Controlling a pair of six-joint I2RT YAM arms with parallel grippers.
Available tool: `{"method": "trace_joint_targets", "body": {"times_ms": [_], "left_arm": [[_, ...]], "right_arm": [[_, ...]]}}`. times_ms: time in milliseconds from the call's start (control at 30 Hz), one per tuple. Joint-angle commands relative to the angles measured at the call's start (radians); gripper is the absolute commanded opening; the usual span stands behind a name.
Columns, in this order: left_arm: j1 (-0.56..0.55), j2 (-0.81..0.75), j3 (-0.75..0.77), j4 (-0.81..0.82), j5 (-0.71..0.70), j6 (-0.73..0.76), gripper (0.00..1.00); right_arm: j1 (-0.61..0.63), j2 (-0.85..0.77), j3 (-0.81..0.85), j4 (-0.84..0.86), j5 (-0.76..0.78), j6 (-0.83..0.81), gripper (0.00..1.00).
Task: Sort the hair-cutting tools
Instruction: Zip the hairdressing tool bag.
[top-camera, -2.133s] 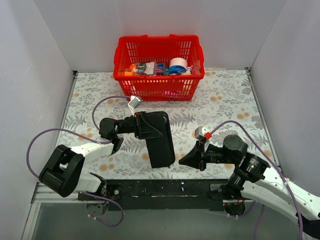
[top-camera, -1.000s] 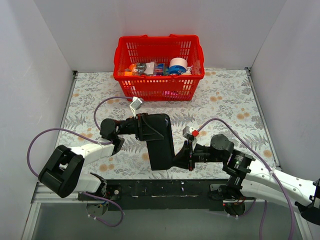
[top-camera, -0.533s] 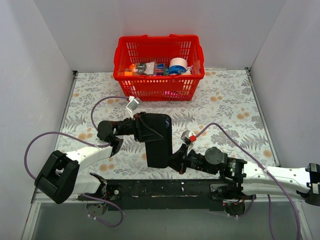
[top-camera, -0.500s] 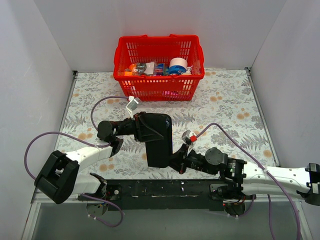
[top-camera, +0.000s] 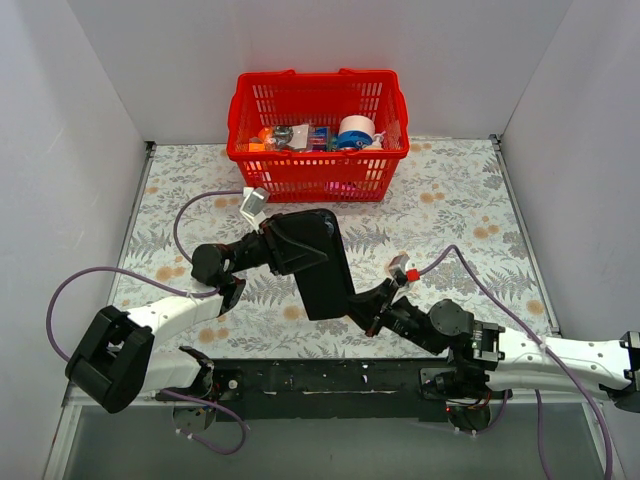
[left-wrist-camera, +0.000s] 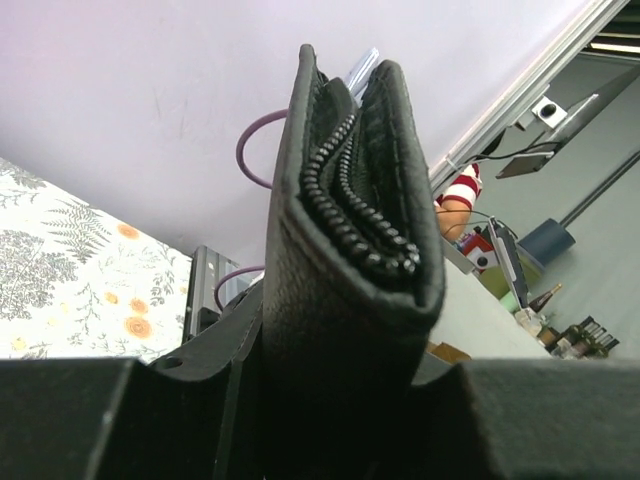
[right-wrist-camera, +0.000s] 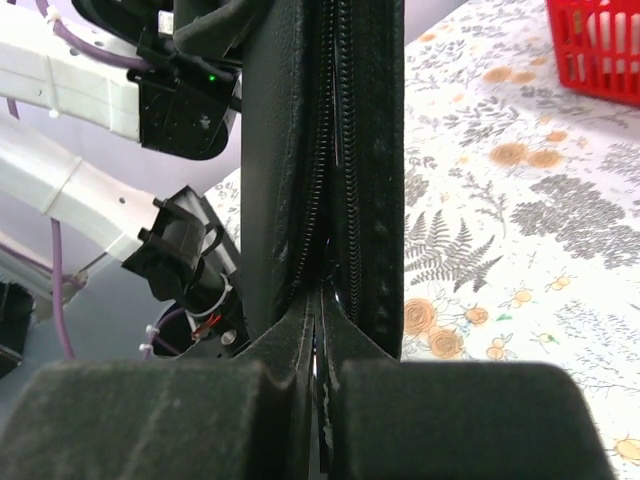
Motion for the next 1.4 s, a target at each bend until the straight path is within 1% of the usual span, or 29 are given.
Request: {"method": "trace_joint_targets", "body": {"times_ms": [0, 167, 200, 300, 367, 500, 767, 867, 900, 967, 1000, 1033, 1067, 1100, 1133, 1167, 1200, 1233, 1267, 1300, 1333, 1367], "left_arm": [[-0.069, -0.034, -0.001, 0.080, 0.126, -0.494, 0.00], [-0.077, -0.020, -0.020, 0.165, 0.103, -0.532, 0.00], [-0.081, -0.012, -0.021, 0.176, 0.097, -0.538, 0.00], [-0.093, -0.001, -0.026, 0.204, 0.086, -0.547, 0.00], [-0.096, 0.005, -0.026, 0.222, 0.076, -0.552, 0.00], [-0.104, 0.023, -0.026, 0.274, 0.067, -0.575, 0.00], [-0.132, 0.051, -0.029, 0.333, 0.034, -0.592, 0.00], [-0.135, 0.048, -0.029, 0.333, 0.022, -0.592, 0.00], [-0.136, 0.045, -0.027, 0.324, 0.022, -0.587, 0.00], [-0.135, 0.034, -0.023, 0.270, 0.022, -0.557, 0.00], [-0.135, 0.020, -0.023, 0.247, 0.020, -0.543, 0.00], [-0.135, 0.009, -0.024, 0.224, 0.013, -0.516, 0.00], [-0.135, 0.000, -0.017, 0.172, 0.008, -0.500, 0.00], [-0.136, -0.021, -0.008, 0.137, 0.005, -0.482, 0.00], [-0.135, -0.032, -0.003, 0.101, -0.004, -0.459, 0.00], [-0.135, -0.046, 0.002, 0.033, -0.013, -0.424, 0.00], [-0.133, -0.079, 0.015, -0.004, -0.022, -0.400, 0.00], [-0.135, -0.095, 0.026, -0.102, -0.032, -0.379, 0.00], [-0.135, -0.115, 0.041, -0.164, -0.056, -0.319, 0.00], [-0.135, -0.136, 0.070, -0.228, -0.079, -0.289, 0.00], [-0.135, -0.177, 0.092, -0.364, -0.096, -0.255, 0.00], [-0.135, -0.196, 0.112, -0.434, -0.131, -0.185, 0.00]], "right_arm": [[-0.041, -0.032, -0.013, 0.166, 0.309, -0.112, 0.01], [-0.041, -0.035, -0.036, 0.294, 0.303, -0.184, 0.01], [-0.041, -0.035, -0.037, 0.340, 0.302, -0.196, 0.01], [-0.041, -0.020, -0.037, 0.408, 0.285, -0.244, 0.01], [-0.041, 0.020, -0.008, 0.410, 0.273, -0.246, 0.01], [-0.039, 0.064, -0.014, 0.456, 0.243, -0.230, 0.01], [-0.041, 0.132, -0.026, 0.604, 0.253, -0.307, 0.01], [-0.041, 0.139, -0.016, 0.597, 0.245, -0.321, 0.01], [-0.041, 0.130, -0.010, 0.530, 0.242, -0.316, 0.01], [-0.041, 0.080, 0.015, 0.456, 0.243, -0.307, 0.01], [-0.041, 0.039, 0.023, 0.353, 0.245, -0.302, 0.01], [-0.041, 0.017, 0.036, 0.301, 0.246, -0.299, 0.01], [-0.041, 0.000, 0.068, 0.228, 0.249, -0.289, 0.10], [-0.041, -0.038, 0.085, 0.168, 0.250, -0.281, 0.15], [-0.041, -0.054, 0.099, 0.044, 0.251, -0.272, 0.20], [-0.041, -0.071, 0.130, -0.016, 0.257, -0.261, 0.29], [-0.041, -0.100, 0.144, -0.074, 0.256, -0.241, 0.32], [-0.039, -0.115, 0.156, -0.193, 0.256, -0.229, 0.35], [-0.041, -0.129, 0.168, -0.243, 0.251, -0.217, 0.38], [-0.041, -0.155, 0.188, -0.301, 0.251, -0.194, 0.39], [-0.039, -0.167, 0.197, -0.401, 0.248, -0.184, 0.39], [-0.041, -0.176, 0.208, -0.462, 0.256, -0.172, 0.40]]}}
